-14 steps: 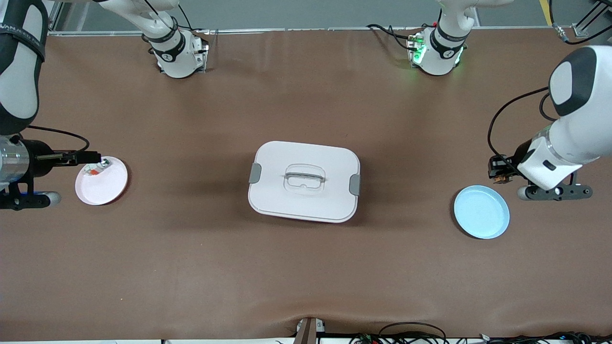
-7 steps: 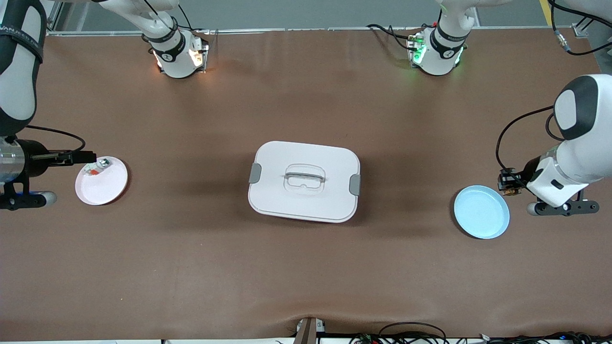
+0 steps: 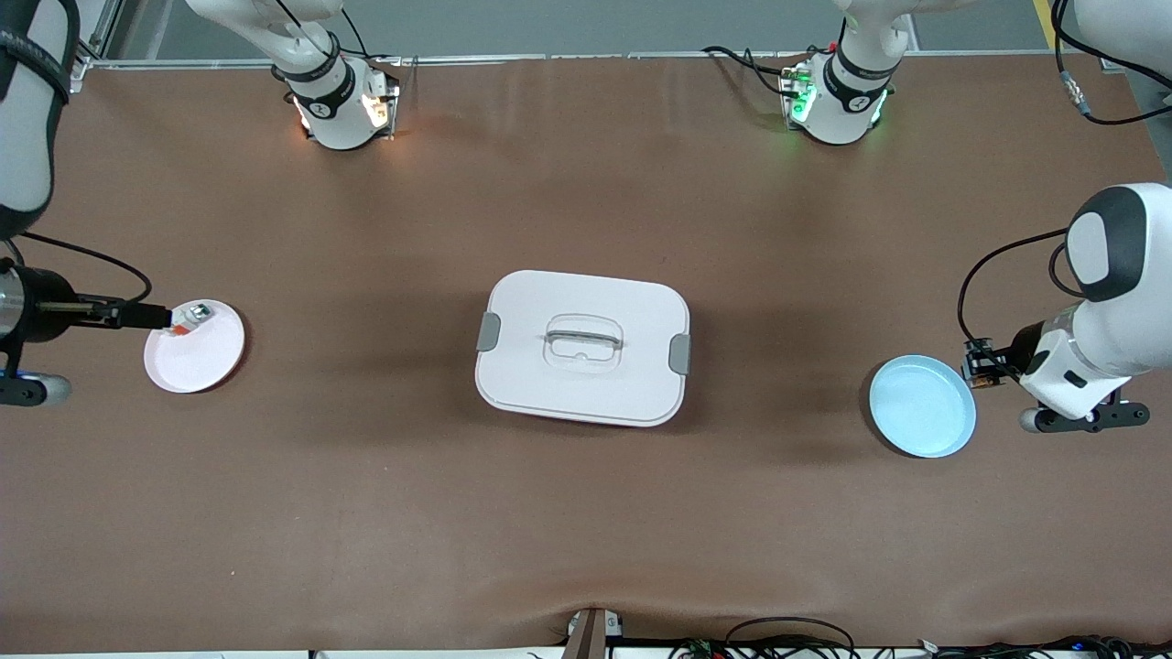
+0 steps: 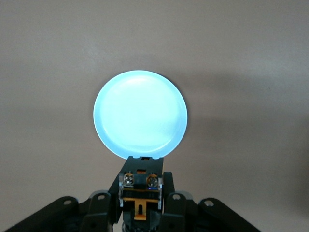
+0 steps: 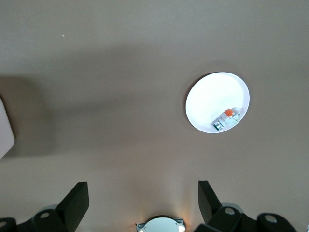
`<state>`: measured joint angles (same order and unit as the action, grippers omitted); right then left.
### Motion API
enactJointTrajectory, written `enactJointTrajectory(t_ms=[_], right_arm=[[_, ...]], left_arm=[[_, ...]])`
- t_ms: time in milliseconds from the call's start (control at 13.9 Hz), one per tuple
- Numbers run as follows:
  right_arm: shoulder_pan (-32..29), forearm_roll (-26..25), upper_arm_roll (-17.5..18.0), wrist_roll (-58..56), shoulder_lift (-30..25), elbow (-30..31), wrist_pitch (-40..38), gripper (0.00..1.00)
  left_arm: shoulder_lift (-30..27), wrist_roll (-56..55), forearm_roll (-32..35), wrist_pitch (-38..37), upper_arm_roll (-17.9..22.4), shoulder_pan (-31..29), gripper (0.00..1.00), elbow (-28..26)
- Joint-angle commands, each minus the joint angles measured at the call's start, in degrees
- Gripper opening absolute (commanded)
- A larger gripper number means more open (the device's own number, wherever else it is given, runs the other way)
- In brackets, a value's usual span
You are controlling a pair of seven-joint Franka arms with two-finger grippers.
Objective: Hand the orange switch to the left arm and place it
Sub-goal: 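Carry the switch with the left gripper over the light-blue plate, then lower the switch onto the light-blue plate and open the left gripper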
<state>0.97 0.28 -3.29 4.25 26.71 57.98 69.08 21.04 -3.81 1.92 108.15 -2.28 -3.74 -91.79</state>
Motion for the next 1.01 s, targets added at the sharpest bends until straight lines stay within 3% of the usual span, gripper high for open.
enactJointTrajectory(t_ms=[0,144,574,934], right_arm=[[-1.0,0.8,1.3,0.9,-2.4,0.8,0.2,1.0],[-1.1,2.4,0.7,1.3,-3.8,1.3,-0.1,1.0],[-1.7,0.6,0.6,0.9,-6.2,1.3,0.2,1.0],[-3.6,1.5,0.7,0.8,-7.8,1.3,0.2,1.0]], left_arm=[[-1.1,-3.3,1.0,4.1,-0.4,-0.1,0.0,-3.0],[-1.1,-14.2,1.0,7.0,-0.4,-0.1,0.0,-3.9],[-0.7,-43.3,1.0,10.3,-0.4,-0.5,0.0,-5.0],[-0.6,-54.1,1.0,15.7,-0.4,-0.2,0.0,-7.6]])
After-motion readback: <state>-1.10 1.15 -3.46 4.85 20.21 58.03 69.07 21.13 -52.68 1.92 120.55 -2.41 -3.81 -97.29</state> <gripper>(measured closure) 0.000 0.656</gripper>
